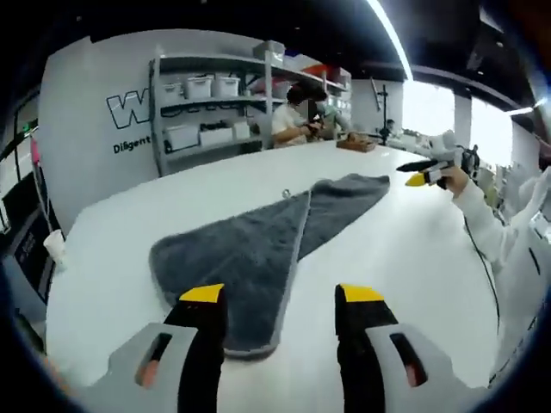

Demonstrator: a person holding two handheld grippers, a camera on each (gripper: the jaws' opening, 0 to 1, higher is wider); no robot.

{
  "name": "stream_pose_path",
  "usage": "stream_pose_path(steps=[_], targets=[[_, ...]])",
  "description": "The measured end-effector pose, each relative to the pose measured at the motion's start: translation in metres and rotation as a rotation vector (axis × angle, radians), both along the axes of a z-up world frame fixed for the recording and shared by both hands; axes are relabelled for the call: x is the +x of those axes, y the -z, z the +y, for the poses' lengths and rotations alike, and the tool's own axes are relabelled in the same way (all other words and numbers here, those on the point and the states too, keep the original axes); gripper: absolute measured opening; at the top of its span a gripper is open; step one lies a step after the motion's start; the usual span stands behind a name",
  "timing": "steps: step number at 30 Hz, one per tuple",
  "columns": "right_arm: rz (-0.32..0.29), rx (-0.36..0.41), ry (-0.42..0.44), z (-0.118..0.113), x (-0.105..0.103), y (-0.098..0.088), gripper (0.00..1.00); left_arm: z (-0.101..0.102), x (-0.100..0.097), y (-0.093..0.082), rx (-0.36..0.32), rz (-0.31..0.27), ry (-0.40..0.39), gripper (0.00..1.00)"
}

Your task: Open the folded towel by lifting each exposed corner and separating the folded layers until the towel lies flat within the target outline without major curled edges

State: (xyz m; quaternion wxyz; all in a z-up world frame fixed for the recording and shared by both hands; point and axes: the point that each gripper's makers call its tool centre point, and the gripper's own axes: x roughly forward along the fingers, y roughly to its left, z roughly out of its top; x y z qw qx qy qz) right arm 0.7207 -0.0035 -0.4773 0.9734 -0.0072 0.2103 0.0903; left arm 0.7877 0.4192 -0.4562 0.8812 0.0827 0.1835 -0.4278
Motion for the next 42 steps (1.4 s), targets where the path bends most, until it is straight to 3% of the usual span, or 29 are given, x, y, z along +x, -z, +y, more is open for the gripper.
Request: stream_pose_path(steps=[4,7,10,11,14,17,26,29,36,42], targets=[[0.001,-0.005,-0.010,0.002,0.001,0.002,0.99,-0.005,0.002,0.000,-0.040,-0.003,-0.048,0.65],[0.009,-0.032,-0.009,0.000,0.002,0.009,0.99,-0.002,0.014,-0.004,-0.049,-0.081,-0.128,0.81],[0.030,-0.039,-0.006,-0.003,0.001,0.015,0.99,0.000,0.014,0.002,-0.022,-0.059,-0.154,0.96],[0.020,-0.037,-0.007,-0.003,0.001,0.016,0.99,0.002,0.011,0.003,-0.017,-0.056,-0.142,0.97],[0.028,-0.040,-0.013,-0.003,0.002,0.021,0.99,0.007,0.009,-0.001,-0.082,-0.071,-0.164,1.00],[0.016,-0.050,-0.019,-0.001,0.005,0.021,0.99,0.011,0.005,0.009,-0.078,-0.037,-0.165,1.00],[-0.023,-0.101,-0.112,0.020,0.029,0.018,0.99,0.018,0.001,0.020,-0.040,-0.032,-0.169,1.00],[-0.037,-0.184,-0.179,0.031,0.051,0.011,0.99,0.020,0.001,0.023,-0.031,-0.026,-0.172,1.00],[0.016,-0.398,-0.308,0.048,0.110,0.007,0.99,0.027,0.000,0.023,-0.015,-0.042,-0.175,1.00],[0.069,-0.398,-0.362,0.062,0.152,0.014,0.95,0.029,-0.003,0.019,-0.032,-0.054,-0.159,1.00]])
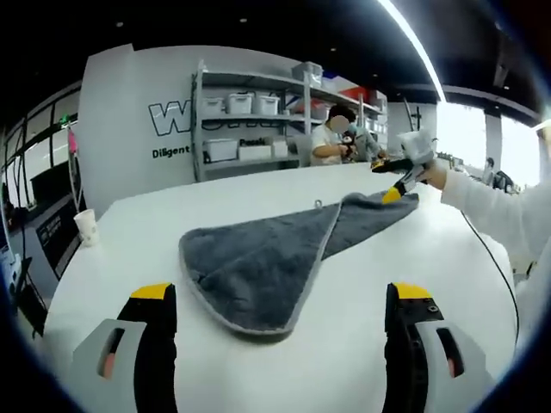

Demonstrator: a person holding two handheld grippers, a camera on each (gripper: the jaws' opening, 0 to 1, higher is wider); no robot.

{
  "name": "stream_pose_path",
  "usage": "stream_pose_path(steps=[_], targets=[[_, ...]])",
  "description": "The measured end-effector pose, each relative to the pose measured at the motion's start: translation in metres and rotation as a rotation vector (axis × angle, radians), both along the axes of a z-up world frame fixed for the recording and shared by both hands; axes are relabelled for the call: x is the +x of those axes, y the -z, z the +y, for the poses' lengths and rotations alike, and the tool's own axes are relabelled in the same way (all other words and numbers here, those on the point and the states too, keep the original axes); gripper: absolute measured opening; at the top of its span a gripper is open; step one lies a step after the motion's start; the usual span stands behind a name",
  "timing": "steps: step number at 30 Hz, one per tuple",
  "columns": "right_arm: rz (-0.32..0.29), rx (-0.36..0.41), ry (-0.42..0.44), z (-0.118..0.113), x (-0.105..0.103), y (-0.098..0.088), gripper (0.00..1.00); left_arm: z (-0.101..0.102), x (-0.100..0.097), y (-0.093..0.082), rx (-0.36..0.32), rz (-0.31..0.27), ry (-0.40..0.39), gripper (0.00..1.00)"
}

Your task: Open the folded towel by lifting each exposed corner and separating the folded layers until the towel lies flat within the target outline without major curled edges

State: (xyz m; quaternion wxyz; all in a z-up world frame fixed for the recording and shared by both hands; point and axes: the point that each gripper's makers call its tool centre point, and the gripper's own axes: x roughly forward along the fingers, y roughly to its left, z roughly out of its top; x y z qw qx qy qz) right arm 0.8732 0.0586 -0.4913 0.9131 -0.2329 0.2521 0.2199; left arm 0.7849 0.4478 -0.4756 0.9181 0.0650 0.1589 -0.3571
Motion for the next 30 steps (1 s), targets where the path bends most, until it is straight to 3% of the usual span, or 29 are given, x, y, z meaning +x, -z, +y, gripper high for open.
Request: stream_pose_path(steps=[9,12,19,26,30], targets=[[0.093,-0.033,-0.068,0.015,0.045,0.034,0.88,0.005,0.002,0.001,-0.009,0.006,-0.004,1.00],[0.106,-0.047,-0.089,0.020,0.048,0.038,0.86,0.006,0.001,0.003,-0.012,0.012,-0.004,1.00],[0.201,-0.074,-0.197,0.031,0.052,0.051,0.82,0.007,-0.001,0.003,-0.009,0.010,-0.004,1.00],[0.259,-0.118,-0.274,0.041,0.049,0.059,0.55,0.008,-0.002,0.003,-0.012,0.011,-0.007,1.00],[0.265,-0.107,-0.300,0.045,0.049,0.059,0.33,0.008,-0.002,0.003,-0.015,0.012,-0.008,1.00]])
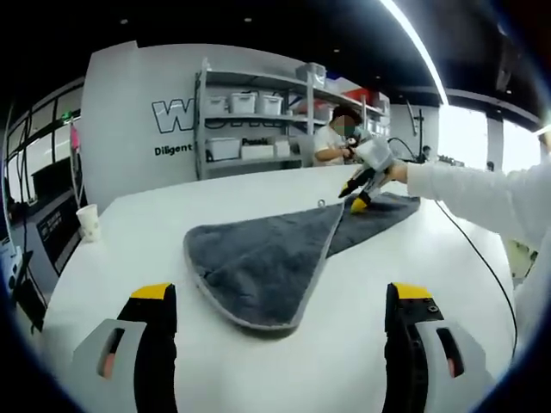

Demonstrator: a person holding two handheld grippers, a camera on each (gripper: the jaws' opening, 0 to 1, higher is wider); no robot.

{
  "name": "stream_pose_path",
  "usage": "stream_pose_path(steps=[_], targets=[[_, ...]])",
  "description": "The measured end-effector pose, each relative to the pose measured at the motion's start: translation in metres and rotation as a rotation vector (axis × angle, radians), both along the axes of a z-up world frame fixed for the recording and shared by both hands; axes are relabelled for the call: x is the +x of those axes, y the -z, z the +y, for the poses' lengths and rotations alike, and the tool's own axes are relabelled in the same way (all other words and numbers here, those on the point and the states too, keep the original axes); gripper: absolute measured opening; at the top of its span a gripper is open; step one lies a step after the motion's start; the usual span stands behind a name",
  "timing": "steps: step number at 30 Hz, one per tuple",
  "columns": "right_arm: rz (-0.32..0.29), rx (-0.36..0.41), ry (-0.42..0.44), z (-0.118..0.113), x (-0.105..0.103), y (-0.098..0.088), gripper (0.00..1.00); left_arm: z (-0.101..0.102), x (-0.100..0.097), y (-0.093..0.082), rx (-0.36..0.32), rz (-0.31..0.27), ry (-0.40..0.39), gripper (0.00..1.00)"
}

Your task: Open the folded towel by lifting each exposed corner and separating the folded layers until the towel lies flat within the target outline without major curled edges

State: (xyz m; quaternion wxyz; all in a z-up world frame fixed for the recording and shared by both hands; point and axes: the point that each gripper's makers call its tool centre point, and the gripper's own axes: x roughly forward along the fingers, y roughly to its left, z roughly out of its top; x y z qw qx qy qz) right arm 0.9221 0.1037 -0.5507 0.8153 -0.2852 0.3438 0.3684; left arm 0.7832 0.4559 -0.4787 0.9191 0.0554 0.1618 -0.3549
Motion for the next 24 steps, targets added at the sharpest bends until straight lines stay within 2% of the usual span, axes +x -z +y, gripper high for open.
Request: stream_pose_path(steps=[4,7,15,24], targets=[[0.014,0.006,-0.011,0.001,-0.004,0.001,0.10,0.001,0.002,0.000,-0.002,0.002,-0.003,1.00],[0.019,0.005,-0.024,-0.001,-0.007,0.001,0.01,0.001,0.003,0.000,-0.002,0.002,-0.004,1.00],[-0.017,-0.037,-0.057,-0.001,-0.015,-0.009,0.00,0.001,0.002,0.001,-0.001,0.001,-0.005,1.00],[-0.037,-0.099,-0.108,0.004,-0.042,-0.021,0.00,0.000,0.002,0.002,-0.001,0.005,-0.004,1.00]])
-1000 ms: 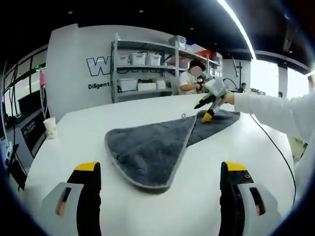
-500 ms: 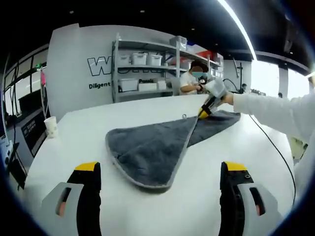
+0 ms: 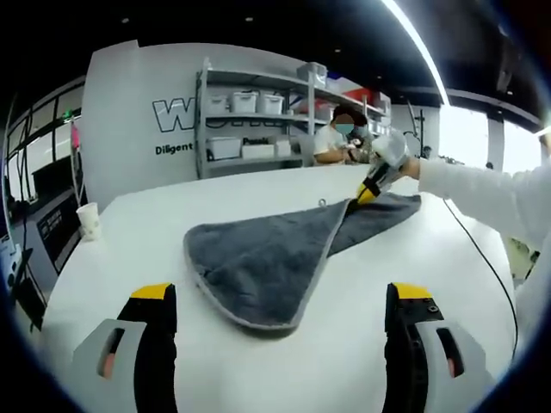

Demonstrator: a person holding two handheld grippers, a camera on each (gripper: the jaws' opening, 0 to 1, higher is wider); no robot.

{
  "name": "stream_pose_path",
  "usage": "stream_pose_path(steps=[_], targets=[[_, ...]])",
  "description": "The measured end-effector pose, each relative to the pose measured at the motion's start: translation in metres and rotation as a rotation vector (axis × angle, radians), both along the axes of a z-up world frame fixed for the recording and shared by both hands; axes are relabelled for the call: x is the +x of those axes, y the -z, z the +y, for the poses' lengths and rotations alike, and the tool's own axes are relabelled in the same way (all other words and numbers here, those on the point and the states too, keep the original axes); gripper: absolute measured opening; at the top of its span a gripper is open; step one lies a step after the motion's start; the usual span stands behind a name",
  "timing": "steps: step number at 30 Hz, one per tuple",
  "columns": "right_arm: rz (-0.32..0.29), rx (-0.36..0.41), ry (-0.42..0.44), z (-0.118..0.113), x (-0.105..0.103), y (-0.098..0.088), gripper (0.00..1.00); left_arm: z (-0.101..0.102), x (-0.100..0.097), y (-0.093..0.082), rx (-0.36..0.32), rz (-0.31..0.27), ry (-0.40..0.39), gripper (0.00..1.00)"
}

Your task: Open the folded towel by lifting each exposed corner and separating the folded layers until the towel lies flat within the target outline without major curled edges

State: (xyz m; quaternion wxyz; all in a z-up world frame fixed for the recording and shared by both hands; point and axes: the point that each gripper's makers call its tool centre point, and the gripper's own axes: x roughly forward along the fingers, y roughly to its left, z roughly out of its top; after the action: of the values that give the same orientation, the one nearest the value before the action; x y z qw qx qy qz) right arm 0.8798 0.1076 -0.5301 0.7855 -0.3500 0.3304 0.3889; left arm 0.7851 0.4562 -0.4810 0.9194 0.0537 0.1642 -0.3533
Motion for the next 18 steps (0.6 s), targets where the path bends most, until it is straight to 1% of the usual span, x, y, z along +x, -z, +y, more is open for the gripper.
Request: stream_pose_path(steps=[1,2,3,6,9,13,18], targets=[[-0.001,-0.002,-0.001,0.000,-0.003,-0.001,0.00,0.000,0.000,0.000,0.000,-0.001,-0.001,1.00],[0.009,0.016,0.061,-0.001,-0.009,-0.002,0.00,0.000,0.000,0.000,-0.001,-0.002,-0.002,1.00],[-0.004,0.011,0.060,-0.002,-0.009,-0.004,0.00,0.000,0.001,-0.001,-0.002,-0.003,-0.003,1.00],[-0.039,0.000,0.066,0.000,-0.020,-0.010,0.00,0.001,0.001,-0.001,-0.008,0.001,-0.005,1.00],[-0.043,0.020,0.057,0.005,-0.034,-0.016,0.00,0.001,0.001,-0.001,-0.010,0.000,-0.006,1.00],[-0.054,0.028,0.049,0.011,-0.051,-0.020,0.00,0.003,0.003,-0.002,-0.015,-0.002,-0.012,1.00],[-0.066,0.024,0.057,0.014,-0.066,-0.020,0.00,0.004,0.004,-0.004,-0.020,-0.006,-0.016,1.00]])
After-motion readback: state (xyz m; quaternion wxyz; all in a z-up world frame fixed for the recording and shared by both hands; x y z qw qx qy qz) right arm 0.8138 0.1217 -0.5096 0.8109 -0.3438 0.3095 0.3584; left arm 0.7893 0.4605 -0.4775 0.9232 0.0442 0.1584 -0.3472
